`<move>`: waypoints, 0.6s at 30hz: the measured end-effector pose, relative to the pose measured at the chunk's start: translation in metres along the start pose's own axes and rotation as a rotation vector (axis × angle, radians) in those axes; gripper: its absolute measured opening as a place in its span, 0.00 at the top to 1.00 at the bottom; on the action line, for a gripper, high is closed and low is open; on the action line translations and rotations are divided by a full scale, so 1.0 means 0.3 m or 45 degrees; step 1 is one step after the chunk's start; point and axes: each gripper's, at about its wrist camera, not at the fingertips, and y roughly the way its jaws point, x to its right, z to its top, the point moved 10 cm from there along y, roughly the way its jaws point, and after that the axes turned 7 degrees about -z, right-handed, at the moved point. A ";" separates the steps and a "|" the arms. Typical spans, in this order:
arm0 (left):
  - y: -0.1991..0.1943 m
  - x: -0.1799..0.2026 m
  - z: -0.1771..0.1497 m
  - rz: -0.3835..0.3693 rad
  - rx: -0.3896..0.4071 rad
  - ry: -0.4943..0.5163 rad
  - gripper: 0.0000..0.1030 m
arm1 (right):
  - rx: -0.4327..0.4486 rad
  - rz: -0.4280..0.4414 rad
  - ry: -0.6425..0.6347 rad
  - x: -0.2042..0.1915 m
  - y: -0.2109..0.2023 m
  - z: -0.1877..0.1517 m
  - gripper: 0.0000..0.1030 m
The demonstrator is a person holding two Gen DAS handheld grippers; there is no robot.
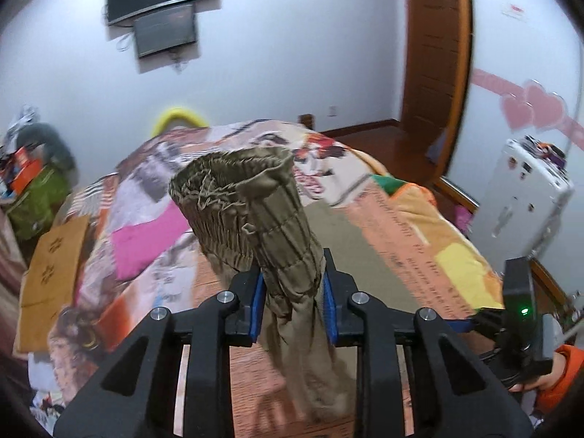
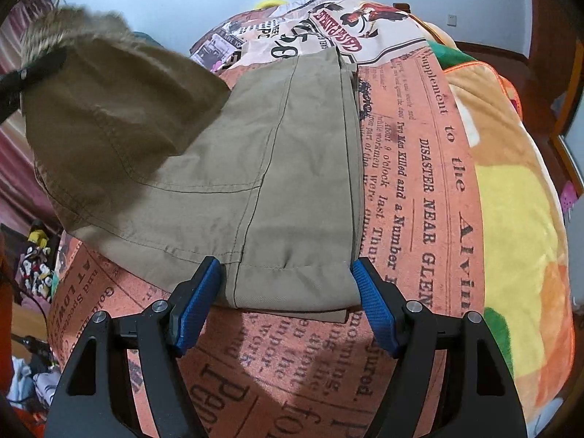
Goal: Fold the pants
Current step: 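Grasp the elastic waistband with the left gripper and lift it, then lay the waistband back over the pants and open the left gripper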
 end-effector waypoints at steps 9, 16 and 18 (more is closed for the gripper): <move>0.086 0.142 -0.002 -0.099 -0.070 0.059 0.75 | 0.086 -0.041 0.072 0.081 -0.087 0.032 0.31; 0.140 0.224 -0.015 -0.171 -0.124 0.078 0.75 | 0.005 -0.086 0.099 0.144 -0.002 -0.036 0.31; 0.165 0.252 -0.027 -0.199 -0.151 0.077 0.76 | 0.006 -0.065 0.111 0.149 -0.001 -0.037 0.31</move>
